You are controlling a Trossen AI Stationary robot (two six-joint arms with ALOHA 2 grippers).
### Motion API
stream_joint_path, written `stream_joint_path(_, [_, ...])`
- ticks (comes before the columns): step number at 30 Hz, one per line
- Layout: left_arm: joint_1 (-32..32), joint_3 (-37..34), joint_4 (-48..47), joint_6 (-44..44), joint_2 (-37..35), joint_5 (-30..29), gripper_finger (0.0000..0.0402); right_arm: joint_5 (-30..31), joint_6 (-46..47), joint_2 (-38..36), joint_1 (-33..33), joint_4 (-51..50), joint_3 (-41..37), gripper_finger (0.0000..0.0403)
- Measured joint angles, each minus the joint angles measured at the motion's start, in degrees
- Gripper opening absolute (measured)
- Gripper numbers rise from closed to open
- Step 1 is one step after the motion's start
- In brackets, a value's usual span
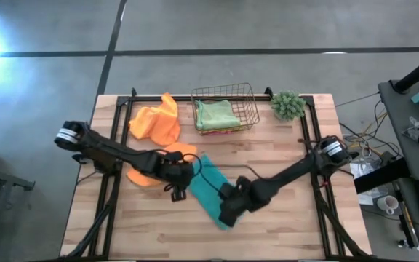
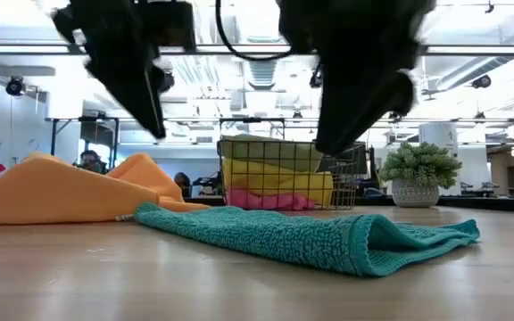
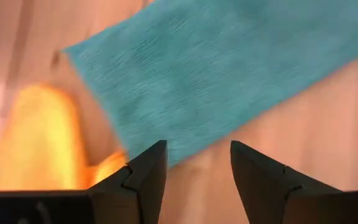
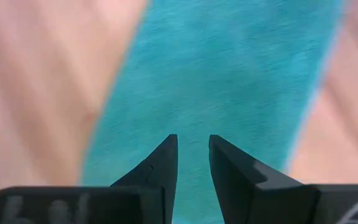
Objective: Fold microfiber towels
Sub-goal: Fold the blue microfiber cloth
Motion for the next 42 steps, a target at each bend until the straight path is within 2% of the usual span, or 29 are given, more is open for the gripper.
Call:
stream_joint_path(5, [-5.1, -0.2, 7.2, -3.7, 0.0, -0.7, 0.0162, -0.2, -4.4, -1.8, -5.3, -1.1, -1.0, 0.0083])
stream_joint_path(9, [-8.4, -0.2, 12.6, -3.8, 2.4, -3.8, 0.0162, -5.3, -9.2, -2.4, -10.1, -0.2, -0.9, 0.0083])
stream_joint_path(14, [-9.5, -0.5, 16.2, -5.1, 5.4, -4.6, 0.0162, -11.0, -14.7, -2.2, -14.9, 2.8, -1.0, 0.0083])
stream_joint_path(19, [-10.1, -2.0, 24.9, -6.7, 8.5, -4.2, 0.0162, -15.1, -19.0, -1.0, -19.0, 5.9, -1.0, 0.0083])
stream_joint_path(26, [-10.9, -2.0, 32.7, -6.7, 12.3, -4.1, 0.0162, -20.0, -20.2, 2.2, -24.0, 10.2, -1.2, 0.0082])
stream_joint_path(31, [-11.2, -2.0, 38.3, -6.7, 16.1, -3.7, 0.0162, -22.1, -20.9, 5.1, -25.2, 13.2, -1.3, 0.0082])
stream_joint_path(42, [-11.4, -2.8, 35.4, -6.7, 20.6, -1.8, 0.0162, -22.9, -18.3, 10.5, -26.0, 14.4, -1.0, 0.0081])
